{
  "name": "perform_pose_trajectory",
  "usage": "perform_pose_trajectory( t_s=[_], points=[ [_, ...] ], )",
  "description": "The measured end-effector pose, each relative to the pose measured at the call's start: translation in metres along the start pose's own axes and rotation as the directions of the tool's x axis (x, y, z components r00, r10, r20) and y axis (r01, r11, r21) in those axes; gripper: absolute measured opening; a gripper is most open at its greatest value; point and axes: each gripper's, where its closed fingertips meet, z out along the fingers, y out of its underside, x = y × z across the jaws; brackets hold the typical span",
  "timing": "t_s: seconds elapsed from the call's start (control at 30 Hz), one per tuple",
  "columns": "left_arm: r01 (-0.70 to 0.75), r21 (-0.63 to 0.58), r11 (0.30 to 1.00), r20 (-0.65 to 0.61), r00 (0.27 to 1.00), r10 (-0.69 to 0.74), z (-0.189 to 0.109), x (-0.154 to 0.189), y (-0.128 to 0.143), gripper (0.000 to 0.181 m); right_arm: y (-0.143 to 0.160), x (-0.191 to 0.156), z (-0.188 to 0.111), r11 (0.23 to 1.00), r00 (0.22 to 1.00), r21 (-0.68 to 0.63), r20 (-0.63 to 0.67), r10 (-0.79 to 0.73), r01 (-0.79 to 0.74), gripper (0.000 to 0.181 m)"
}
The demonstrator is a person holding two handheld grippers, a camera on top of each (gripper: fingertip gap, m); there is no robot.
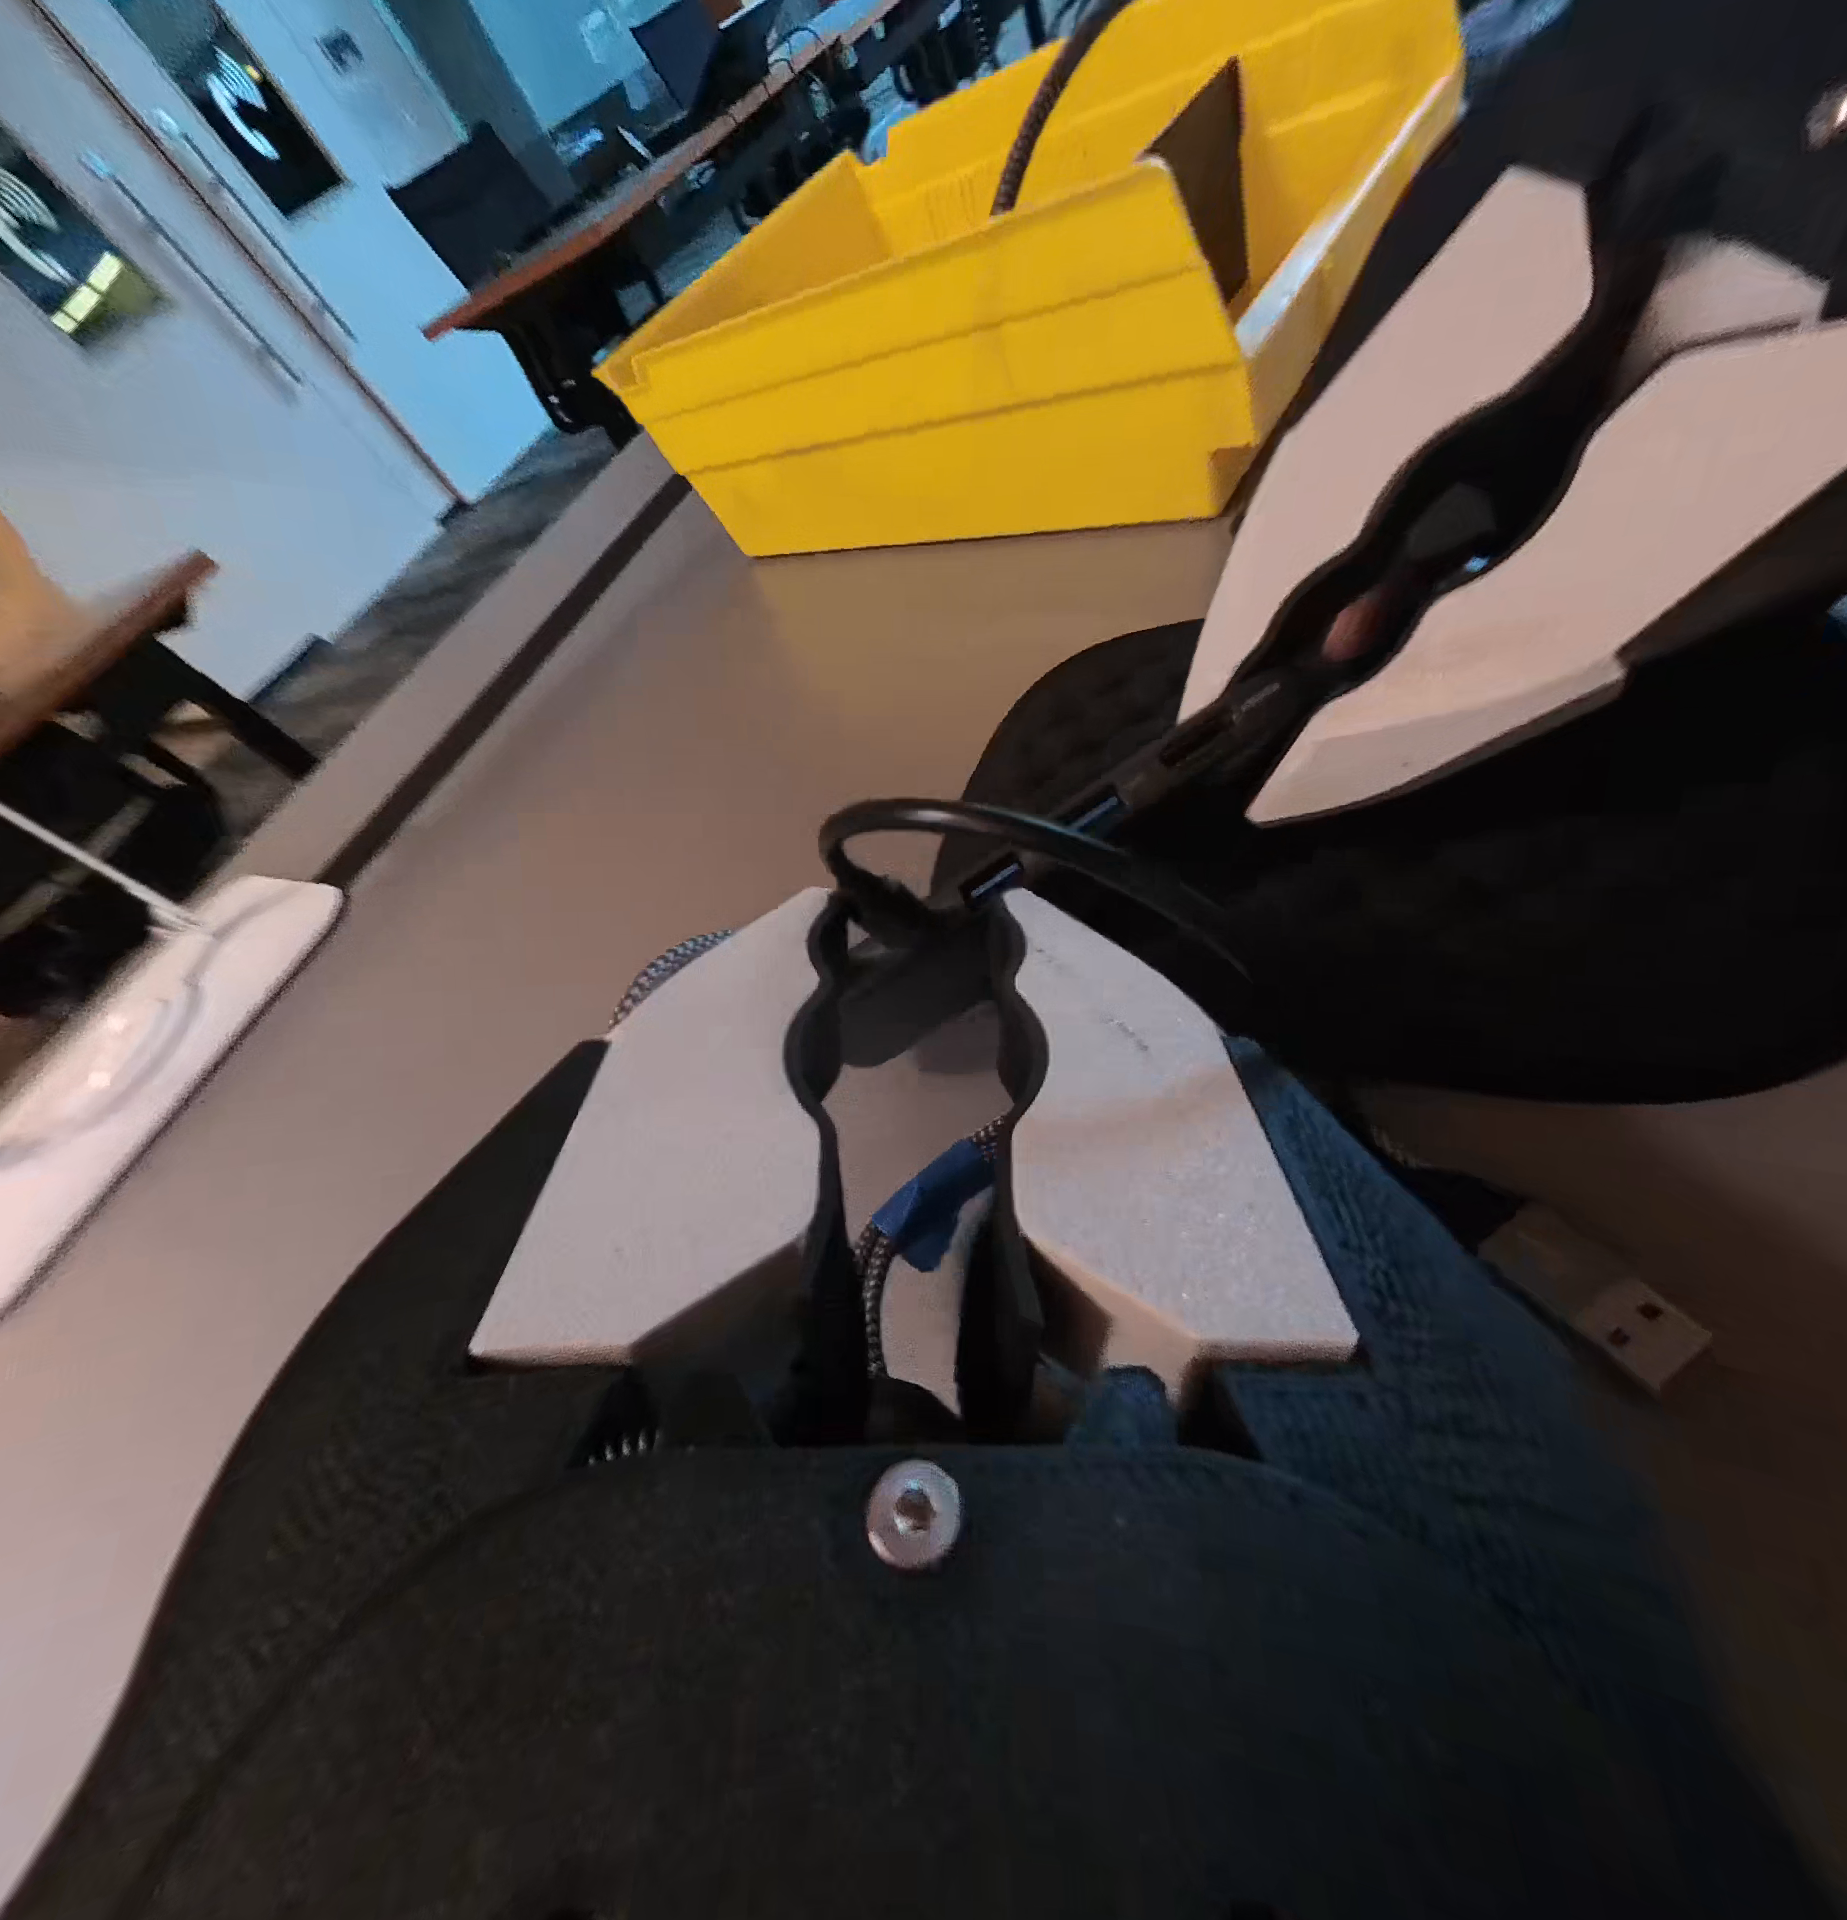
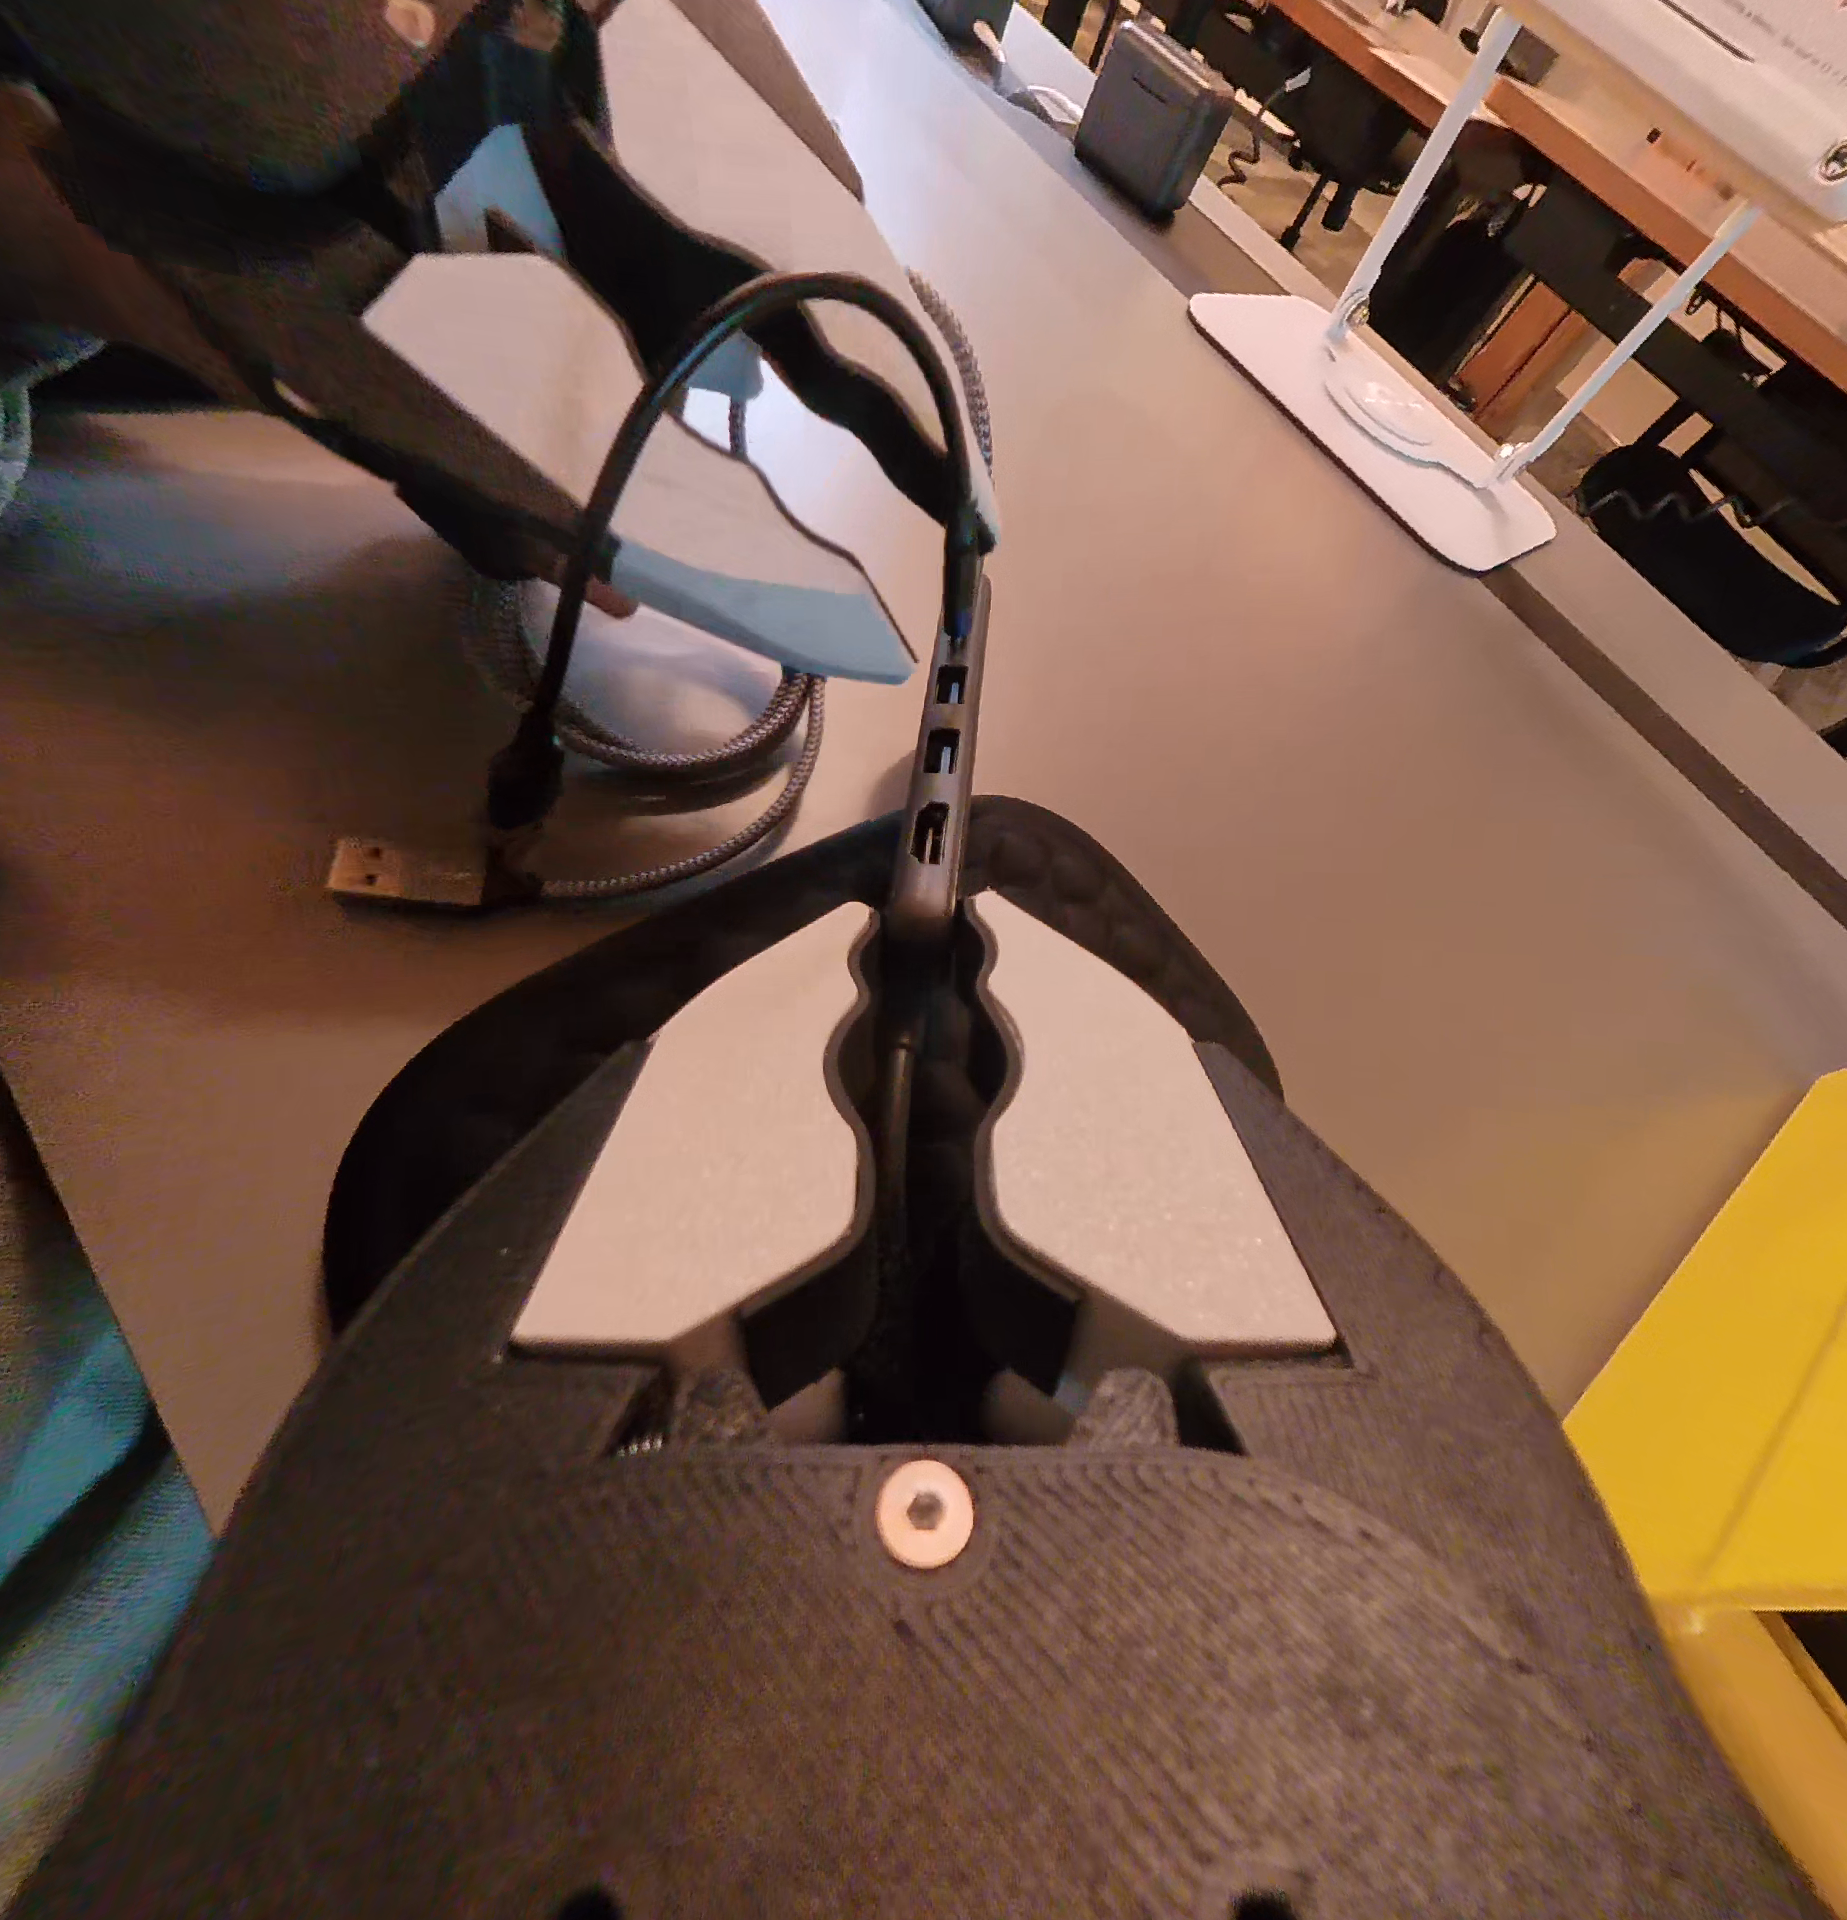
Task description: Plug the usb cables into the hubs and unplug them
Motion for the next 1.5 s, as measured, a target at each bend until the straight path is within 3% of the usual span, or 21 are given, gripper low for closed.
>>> perform_pose_trajectory(
  t_s=[0.13, 0.3, 0.5, 0.6, 0.93, 1.27, 1.5],
  points=[
    [-0.083, -0.005, 0.997, 0.055, 0.995, 0.083, 0.002, 0.000, 0.000, 0.031, 0.001, 0.000, 0.000, 1.000, 1.000, 0.002, 0.003, 0.013, -0.013, 0.014],
    [0.106, 0.088, 0.990, 0.016, 0.994, -0.108, -0.002, -0.001, -0.008, 0.027, 0.001, 0.001, 0.000, 1.000, 1.000, 0.004, 0.002, 0.021, -0.021, 0.013],
    [0.184, 0.164, 0.969, 0.016, 0.982, -0.189, -0.009, -0.007, -0.016, 0.018, 0.002, 0.001, 0.000, 1.000, 1.000, 0.003, 0.002, 0.020, -0.020, 0.013],
    [0.217, 0.174, 0.961, 0.020, 0.974, -0.223, -0.010, -0.010, -0.016, 0.006, 0.002, 0.001, 0.000, 1.000, 1.000, -0.001, -0.002, 0.010, -0.010, 0.013],
    [0.276, 0.036, 0.961, -0.056, 0.960, -0.273, -0.001, -0.012, -0.007, 0.005, 0.001, 0.000, 0.001, 1.000, 1.000, 0.017, 0.014, 0.018, -0.018, 0.014],
    [0.165, 0.022, 0.986, -0.008, 0.986, -0.164, 0.001, -0.012, -0.004, 0.007, 0.002, 0.001, 0.001, 0.999, 0.999, 0.004, 0.019, 0.051, -0.051, 0.014],
    [0.174, 0.024, 0.984, -0.014, 0.985, -0.174, 0.003, -0.013, -0.004, 0.007, 0.002, 0.002, 0.001, 0.997, 0.996, 0.011, 0.028, 0.079, -0.080, 0.013]
  ],
)
